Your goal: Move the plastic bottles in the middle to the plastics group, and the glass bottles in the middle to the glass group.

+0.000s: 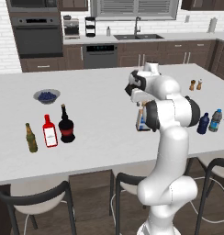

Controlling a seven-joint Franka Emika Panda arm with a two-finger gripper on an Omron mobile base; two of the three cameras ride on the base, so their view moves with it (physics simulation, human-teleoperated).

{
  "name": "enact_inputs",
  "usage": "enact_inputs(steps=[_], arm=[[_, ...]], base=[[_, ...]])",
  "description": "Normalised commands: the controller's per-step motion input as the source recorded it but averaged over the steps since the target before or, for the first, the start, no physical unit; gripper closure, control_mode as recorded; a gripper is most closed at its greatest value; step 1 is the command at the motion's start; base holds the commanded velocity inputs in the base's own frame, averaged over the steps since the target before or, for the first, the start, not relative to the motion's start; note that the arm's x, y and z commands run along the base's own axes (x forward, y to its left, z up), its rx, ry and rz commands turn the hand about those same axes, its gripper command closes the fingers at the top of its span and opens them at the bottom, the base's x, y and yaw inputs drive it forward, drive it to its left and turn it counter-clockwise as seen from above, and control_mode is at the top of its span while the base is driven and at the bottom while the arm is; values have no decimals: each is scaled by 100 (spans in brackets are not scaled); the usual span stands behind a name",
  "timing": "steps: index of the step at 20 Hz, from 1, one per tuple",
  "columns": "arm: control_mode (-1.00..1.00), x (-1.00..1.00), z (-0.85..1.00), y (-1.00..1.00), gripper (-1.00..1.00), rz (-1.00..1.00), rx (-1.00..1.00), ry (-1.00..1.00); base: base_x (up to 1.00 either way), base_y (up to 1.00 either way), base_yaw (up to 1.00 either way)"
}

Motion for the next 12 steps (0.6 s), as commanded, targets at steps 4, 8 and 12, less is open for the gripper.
enact_inputs(steps=[4, 8, 12], arm=[[-100, 0, -24, 0, -100, 0, 0, 0], [-100, 0, -15, 0, -100, 0, 0, 3], [-100, 0, 0, 0, 100, 0, 0, 2]], base=[[0, 0, 0], [0, 0, 0], [0, 0, 0]])
